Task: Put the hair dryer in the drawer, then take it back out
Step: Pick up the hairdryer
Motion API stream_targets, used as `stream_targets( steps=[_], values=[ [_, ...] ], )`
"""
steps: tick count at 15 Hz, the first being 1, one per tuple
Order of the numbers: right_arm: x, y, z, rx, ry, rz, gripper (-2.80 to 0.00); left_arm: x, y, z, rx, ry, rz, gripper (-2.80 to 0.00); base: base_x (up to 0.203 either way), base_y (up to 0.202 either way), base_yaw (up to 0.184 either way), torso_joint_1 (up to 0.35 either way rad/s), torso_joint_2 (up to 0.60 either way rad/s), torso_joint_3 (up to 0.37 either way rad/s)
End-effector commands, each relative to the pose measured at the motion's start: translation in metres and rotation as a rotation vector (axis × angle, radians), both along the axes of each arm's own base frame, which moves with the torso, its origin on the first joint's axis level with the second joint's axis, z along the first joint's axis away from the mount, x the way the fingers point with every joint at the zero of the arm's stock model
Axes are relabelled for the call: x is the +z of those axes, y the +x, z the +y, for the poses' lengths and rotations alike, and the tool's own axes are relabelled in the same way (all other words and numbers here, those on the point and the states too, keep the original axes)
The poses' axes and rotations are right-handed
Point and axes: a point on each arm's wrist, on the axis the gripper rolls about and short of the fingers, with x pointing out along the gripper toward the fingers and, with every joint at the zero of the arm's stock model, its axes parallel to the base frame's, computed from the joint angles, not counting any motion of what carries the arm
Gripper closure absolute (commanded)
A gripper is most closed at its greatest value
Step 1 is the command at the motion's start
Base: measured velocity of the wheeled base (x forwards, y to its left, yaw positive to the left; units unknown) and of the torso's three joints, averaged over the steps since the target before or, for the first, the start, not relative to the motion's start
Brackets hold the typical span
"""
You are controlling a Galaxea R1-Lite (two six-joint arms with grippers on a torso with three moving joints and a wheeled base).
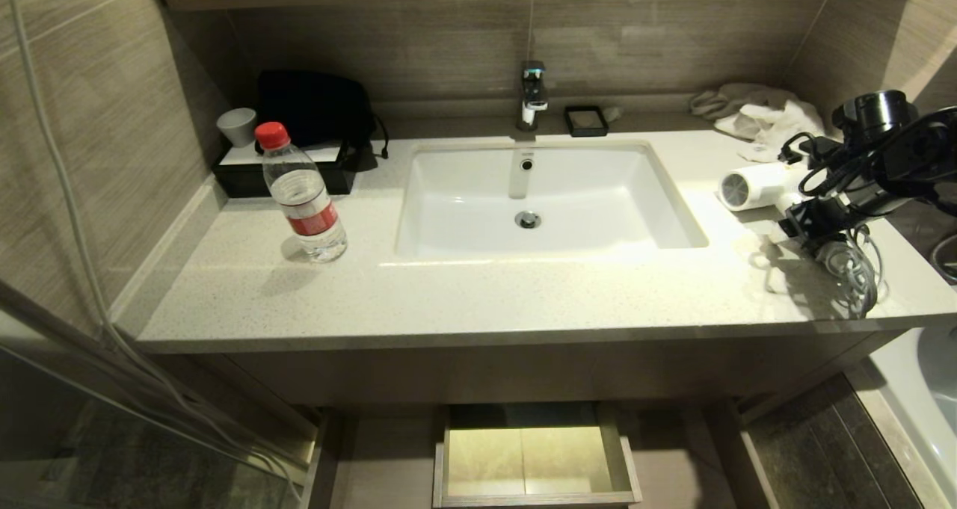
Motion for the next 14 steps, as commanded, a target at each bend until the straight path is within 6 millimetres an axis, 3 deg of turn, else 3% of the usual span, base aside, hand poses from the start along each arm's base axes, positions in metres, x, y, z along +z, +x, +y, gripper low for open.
stream_targets(
  steps=[1, 10, 14],
  values=[
    [-0.0028, 0.0010, -0.0001, -0.007, 0.012, 0.005, -2.80, 0.0000, 0.0000, 0.0000, 0.000, 0.000, 0.000, 0.00, 0.000, 0.000, 0.000, 0.000, 0.00, 0.000],
    [-0.0091, 0.0076, -0.0014, -0.071, 0.073, -0.030, -2.80, 0.0000, 0.0000, 0.0000, 0.000, 0.000, 0.000, 0.00, 0.000, 0.000, 0.000, 0.000, 0.00, 0.000],
    [-0.0019, 0.0038, -0.0001, -0.070, 0.109, -0.058, -2.80, 0.0000, 0.0000, 0.0000, 0.000, 0.000, 0.000, 0.00, 0.000, 0.000, 0.000, 0.000, 0.00, 0.000]
  ],
)
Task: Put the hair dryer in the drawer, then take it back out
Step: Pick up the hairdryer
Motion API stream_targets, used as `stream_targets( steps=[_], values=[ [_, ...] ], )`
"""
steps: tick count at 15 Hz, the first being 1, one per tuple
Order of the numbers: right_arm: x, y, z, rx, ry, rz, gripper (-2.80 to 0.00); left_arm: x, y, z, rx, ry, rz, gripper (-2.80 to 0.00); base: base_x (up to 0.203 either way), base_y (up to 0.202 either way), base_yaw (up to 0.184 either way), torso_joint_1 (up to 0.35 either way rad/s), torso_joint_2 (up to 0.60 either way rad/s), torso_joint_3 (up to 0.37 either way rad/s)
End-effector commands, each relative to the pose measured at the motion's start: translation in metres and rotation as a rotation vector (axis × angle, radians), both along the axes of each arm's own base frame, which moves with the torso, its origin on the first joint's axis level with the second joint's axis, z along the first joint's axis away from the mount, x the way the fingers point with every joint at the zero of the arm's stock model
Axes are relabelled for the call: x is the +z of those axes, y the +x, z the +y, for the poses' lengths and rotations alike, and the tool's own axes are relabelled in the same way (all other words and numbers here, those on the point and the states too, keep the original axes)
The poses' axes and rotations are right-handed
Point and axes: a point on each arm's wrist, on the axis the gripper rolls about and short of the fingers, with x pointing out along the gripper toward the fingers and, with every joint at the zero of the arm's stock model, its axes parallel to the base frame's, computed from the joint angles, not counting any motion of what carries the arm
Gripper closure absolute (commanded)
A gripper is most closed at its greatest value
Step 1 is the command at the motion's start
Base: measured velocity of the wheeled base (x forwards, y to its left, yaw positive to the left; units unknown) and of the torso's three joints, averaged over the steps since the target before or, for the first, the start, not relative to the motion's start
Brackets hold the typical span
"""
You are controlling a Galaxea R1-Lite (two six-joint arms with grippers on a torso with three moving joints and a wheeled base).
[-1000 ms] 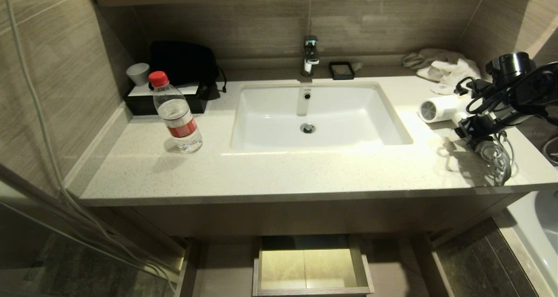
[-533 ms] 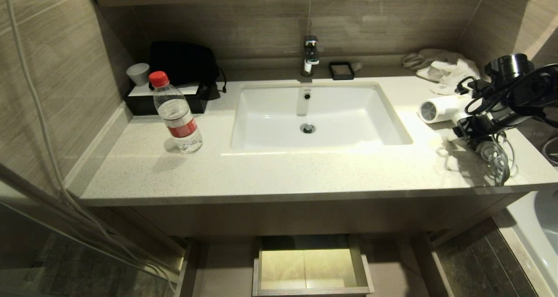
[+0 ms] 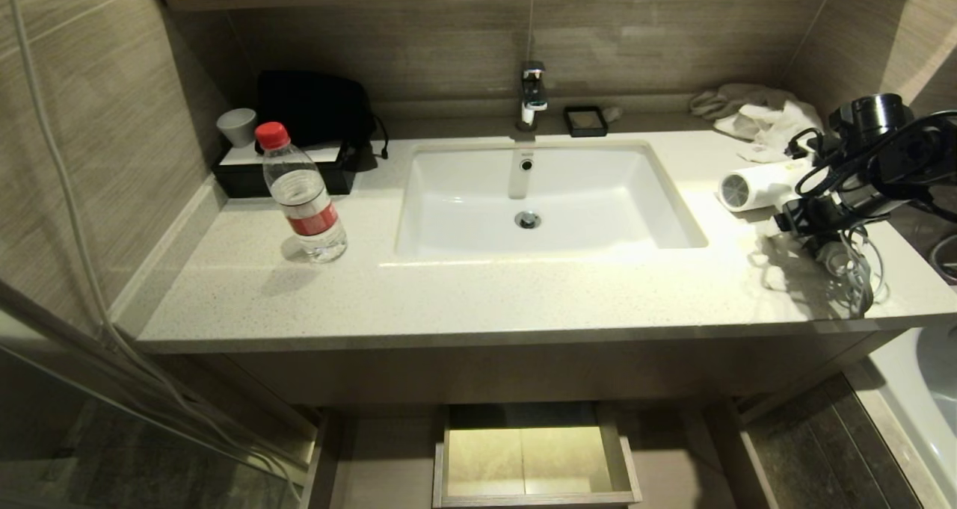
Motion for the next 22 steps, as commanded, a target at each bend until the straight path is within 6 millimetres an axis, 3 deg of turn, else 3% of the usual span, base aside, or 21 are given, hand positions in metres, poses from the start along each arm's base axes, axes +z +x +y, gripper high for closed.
stream_targets(
  steps=[1, 6, 13, 22],
  values=[
    [0.005, -0.002, 0.001, 0.024, 0.032, -0.017, -2.80, 0.000, 0.000, 0.000, 0.000, 0.000, 0.000, 0.00, 0.000, 0.000, 0.000, 0.000, 0.00, 0.000],
    [0.027, -0.019, 0.002, 0.107, 0.108, -0.061, -2.80, 0.000, 0.000, 0.000, 0.000, 0.000, 0.000, 0.00, 0.000, 0.000, 0.000, 0.000, 0.00, 0.000],
    [0.010, -0.015, -0.025, 0.035, 0.143, -0.028, -2.80, 0.000, 0.000, 0.000, 0.000, 0.000, 0.000, 0.00, 0.000, 0.000, 0.000, 0.000, 0.00, 0.000],
    [-0.006, -0.007, -0.028, 0.053, 0.191, -0.003, -2.80, 0.000, 0.000, 0.000, 0.000, 0.000, 0.000, 0.00, 0.000, 0.000, 0.000, 0.000, 0.00, 0.000]
  ],
)
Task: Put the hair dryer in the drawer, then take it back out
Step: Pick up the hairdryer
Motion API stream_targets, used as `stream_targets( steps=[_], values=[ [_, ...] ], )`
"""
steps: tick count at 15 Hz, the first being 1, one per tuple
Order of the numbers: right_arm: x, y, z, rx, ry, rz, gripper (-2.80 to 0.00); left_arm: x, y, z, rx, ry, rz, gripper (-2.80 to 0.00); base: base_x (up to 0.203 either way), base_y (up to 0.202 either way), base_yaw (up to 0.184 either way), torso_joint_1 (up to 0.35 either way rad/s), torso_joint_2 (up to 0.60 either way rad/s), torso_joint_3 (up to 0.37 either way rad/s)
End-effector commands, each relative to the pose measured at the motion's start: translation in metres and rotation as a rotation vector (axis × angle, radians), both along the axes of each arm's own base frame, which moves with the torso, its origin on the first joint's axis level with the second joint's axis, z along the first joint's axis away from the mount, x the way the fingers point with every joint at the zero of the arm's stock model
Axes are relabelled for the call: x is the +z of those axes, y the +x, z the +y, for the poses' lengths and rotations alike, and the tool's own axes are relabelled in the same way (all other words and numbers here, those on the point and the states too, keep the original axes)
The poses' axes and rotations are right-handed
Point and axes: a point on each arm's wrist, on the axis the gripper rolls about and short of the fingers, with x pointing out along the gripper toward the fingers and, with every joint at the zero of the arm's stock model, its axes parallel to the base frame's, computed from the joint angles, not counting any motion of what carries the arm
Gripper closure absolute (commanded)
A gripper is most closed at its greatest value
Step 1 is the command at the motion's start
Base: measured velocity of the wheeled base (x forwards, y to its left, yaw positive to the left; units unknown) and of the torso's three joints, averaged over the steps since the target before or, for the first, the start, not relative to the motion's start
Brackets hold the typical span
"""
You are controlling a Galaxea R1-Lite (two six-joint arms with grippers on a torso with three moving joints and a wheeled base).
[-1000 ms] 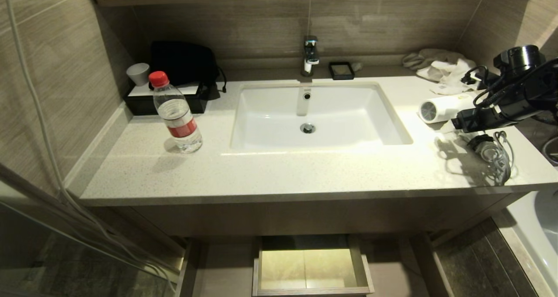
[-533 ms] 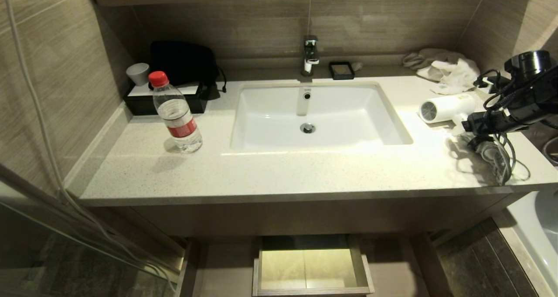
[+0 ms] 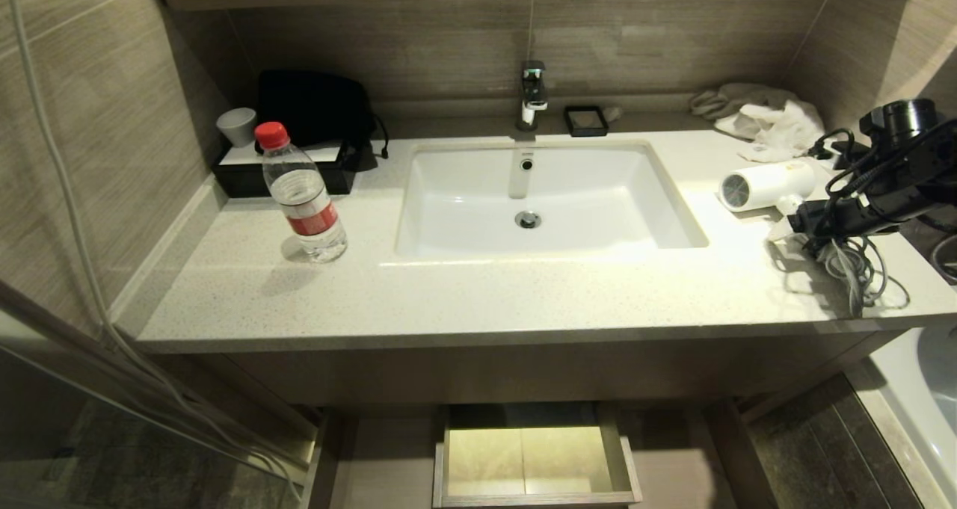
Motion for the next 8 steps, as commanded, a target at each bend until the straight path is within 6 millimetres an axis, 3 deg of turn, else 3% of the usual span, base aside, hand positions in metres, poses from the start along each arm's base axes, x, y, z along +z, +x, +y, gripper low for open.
stream_targets(
  steps=[1, 2, 3, 8],
  values=[
    [-0.0057, 0.0029, -0.0003, 0.004, 0.003, 0.014, -2.80, 0.0000, 0.0000, 0.0000, 0.000, 0.000, 0.000, 0.00, 0.000, 0.000, 0.000, 0.000, 0.00, 0.000],
    [-0.0059, 0.0030, -0.0006, 0.014, 0.011, 0.011, -2.80, 0.0000, 0.0000, 0.0000, 0.000, 0.000, 0.000, 0.00, 0.000, 0.000, 0.000, 0.000, 0.00, 0.000],
    [-0.0054, 0.0030, 0.0000, 0.027, 0.014, 0.008, 0.00, 0.0000, 0.0000, 0.0000, 0.000, 0.000, 0.000, 0.00, 0.000, 0.000, 0.000, 0.000, 0.00, 0.000],
    [-0.0060, 0.0034, 0.0001, 0.023, 0.017, 0.007, 0.00, 0.0000, 0.0000, 0.0000, 0.000, 0.000, 0.000, 0.00, 0.000, 0.000, 0.000, 0.000, 0.00, 0.000]
  ],
)
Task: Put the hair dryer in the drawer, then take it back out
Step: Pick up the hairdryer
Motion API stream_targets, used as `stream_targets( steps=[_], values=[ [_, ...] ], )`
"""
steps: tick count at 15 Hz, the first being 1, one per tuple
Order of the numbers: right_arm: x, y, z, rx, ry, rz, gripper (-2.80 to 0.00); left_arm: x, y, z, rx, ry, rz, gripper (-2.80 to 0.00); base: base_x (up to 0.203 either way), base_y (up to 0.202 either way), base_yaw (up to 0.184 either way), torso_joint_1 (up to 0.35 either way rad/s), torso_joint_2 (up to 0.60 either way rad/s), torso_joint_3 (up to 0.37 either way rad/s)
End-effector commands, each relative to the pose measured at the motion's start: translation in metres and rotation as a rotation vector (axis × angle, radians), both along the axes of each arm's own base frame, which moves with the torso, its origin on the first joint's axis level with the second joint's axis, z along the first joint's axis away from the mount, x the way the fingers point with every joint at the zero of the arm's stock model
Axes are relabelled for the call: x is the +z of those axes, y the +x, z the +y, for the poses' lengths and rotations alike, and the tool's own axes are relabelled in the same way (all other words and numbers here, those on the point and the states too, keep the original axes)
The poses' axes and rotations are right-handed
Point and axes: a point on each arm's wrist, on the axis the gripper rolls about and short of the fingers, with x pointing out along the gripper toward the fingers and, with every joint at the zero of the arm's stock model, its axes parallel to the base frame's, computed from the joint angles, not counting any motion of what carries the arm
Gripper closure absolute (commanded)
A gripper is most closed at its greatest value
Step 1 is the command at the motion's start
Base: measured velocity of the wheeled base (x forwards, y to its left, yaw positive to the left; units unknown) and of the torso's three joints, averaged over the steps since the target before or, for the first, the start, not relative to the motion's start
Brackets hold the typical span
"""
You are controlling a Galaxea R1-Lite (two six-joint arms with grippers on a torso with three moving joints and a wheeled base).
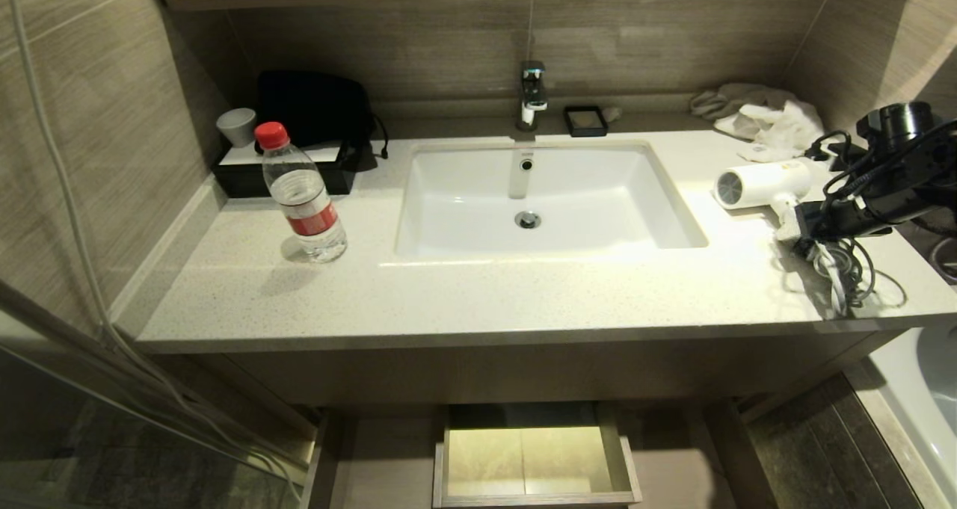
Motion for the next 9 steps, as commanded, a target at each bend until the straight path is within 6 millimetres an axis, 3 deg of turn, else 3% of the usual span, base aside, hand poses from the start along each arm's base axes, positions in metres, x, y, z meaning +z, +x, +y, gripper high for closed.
stream_targets(
  steps=[1, 9],
  values=[
    [-0.001, -0.001, 0.000, 0.002, 0.002, 0.009, 0.00, 0.000, 0.000, 0.000, 0.000, 0.000, 0.000, 0.00, 0.000, 0.000, 0.000, 0.000, 0.00, 0.000],
    [0.022, -0.014, 0.004, 0.013, -0.017, -0.038, 0.00, 0.000, 0.000, 0.000, 0.000, 0.000, 0.000, 0.00, 0.000, 0.000, 0.000, 0.000, 0.00, 0.000]
  ],
)
